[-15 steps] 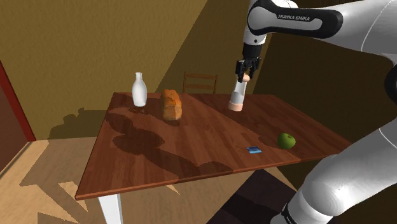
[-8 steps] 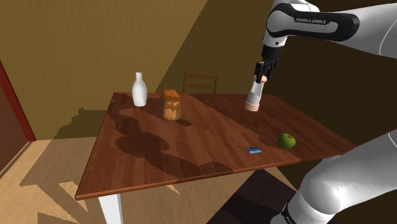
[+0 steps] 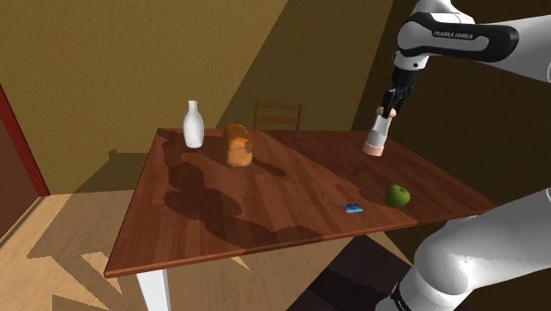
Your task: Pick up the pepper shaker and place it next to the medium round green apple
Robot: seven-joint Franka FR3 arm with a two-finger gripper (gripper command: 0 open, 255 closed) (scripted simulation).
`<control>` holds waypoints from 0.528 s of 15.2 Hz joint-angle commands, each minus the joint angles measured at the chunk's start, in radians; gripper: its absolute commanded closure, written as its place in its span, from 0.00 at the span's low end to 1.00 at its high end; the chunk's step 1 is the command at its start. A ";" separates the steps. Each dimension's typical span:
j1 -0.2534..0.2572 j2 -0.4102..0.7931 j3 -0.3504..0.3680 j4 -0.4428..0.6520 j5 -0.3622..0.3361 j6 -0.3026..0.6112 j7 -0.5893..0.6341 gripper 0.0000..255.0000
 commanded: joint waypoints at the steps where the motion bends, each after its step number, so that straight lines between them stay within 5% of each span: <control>1: -0.014 0.001 -0.037 0.001 -0.010 0.011 -0.049 1.00; 8: -0.056 0.032 -0.176 0.049 -0.029 0.037 -0.226 1.00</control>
